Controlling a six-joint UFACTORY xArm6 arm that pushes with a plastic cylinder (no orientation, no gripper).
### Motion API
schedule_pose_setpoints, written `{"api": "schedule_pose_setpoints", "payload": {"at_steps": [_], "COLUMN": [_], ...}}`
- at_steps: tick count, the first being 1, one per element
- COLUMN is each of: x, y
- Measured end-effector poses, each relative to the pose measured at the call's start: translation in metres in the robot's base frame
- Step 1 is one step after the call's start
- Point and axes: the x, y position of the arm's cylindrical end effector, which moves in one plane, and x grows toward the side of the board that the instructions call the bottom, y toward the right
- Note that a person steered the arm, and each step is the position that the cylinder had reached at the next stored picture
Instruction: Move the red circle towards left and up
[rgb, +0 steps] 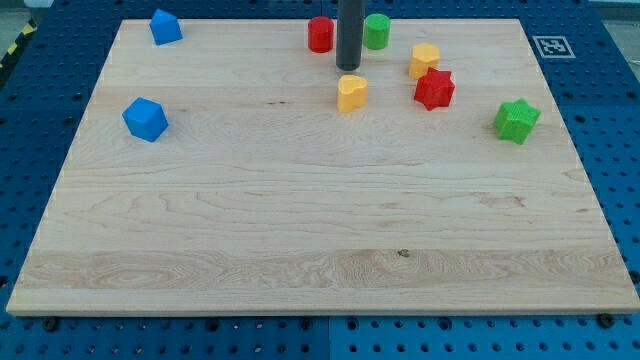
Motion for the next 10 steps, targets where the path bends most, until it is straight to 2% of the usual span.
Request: {"api": "schedule_pose_setpoints", "payload": {"at_steps": [4,6,10], "x": [-0.044,-0.010,-0.020], "y": [-0.004,-0.002,-0.006]}}
